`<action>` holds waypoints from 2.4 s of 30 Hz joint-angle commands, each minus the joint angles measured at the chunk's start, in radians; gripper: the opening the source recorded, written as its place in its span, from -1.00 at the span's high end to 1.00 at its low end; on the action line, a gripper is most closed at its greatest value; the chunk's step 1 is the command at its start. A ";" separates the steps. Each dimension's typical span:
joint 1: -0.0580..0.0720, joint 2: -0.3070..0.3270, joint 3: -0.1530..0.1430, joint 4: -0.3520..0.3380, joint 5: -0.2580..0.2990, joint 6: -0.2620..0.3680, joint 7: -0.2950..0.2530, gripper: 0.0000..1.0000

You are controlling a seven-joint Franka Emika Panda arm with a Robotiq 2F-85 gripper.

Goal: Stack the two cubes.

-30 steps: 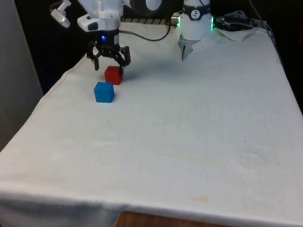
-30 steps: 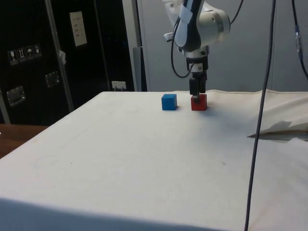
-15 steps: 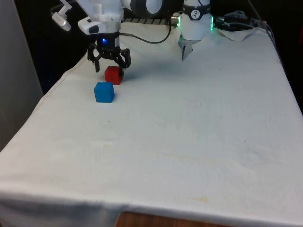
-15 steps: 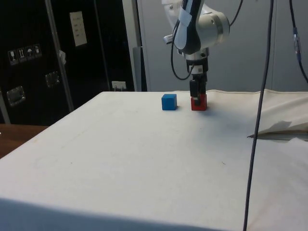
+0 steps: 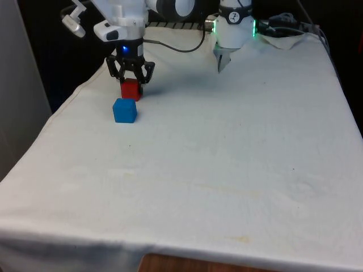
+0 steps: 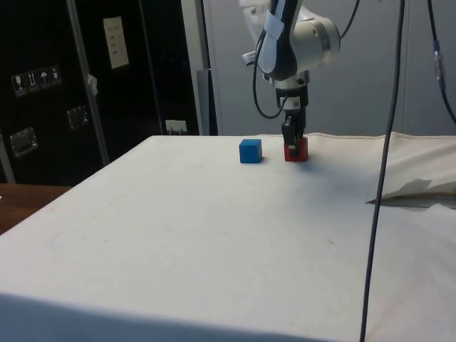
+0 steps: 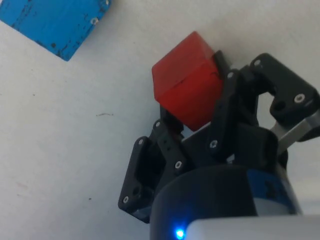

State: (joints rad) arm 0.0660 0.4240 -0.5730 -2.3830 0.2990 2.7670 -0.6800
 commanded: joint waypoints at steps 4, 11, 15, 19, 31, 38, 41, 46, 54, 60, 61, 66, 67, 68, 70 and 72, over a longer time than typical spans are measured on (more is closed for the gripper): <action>0.003 -0.009 -0.006 0.003 -0.006 -0.009 0.001 0.98; 0.011 -0.044 -0.022 0.012 -0.029 -0.038 0.007 0.98; 0.012 -0.060 -0.026 0.017 -0.040 -0.052 0.010 0.98; 0.012 -0.082 -0.029 0.024 -0.051 -0.072 0.013 0.98; 0.009 -0.129 -0.030 0.081 -0.054 -0.167 0.013 0.98; 0.010 -0.134 -0.027 0.120 -0.053 -0.214 0.016 0.98; 0.011 -0.129 -0.024 0.139 -0.051 -0.232 0.016 0.98; 0.011 -0.119 -0.018 0.170 -0.048 -0.257 0.015 0.98; 0.012 -0.081 -0.009 0.255 -0.041 -0.325 0.016 0.98; 0.019 -0.069 -0.007 0.283 -0.042 -0.349 0.022 0.98; 0.019 -0.069 -0.006 0.284 -0.041 -0.349 0.022 0.98; 0.018 -0.063 0.003 0.288 -0.036 -0.347 0.021 0.98; 0.017 -0.061 0.004 0.290 -0.035 -0.347 0.020 0.98; 0.017 -0.058 0.007 0.292 -0.033 -0.346 0.018 0.98; 0.016 -0.050 0.012 0.298 -0.030 -0.346 0.014 0.98; 0.015 -0.047 0.014 0.301 -0.028 -0.346 0.013 0.98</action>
State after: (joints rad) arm 0.0830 0.3730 -0.5620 -2.0870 0.2650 2.4210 -0.6640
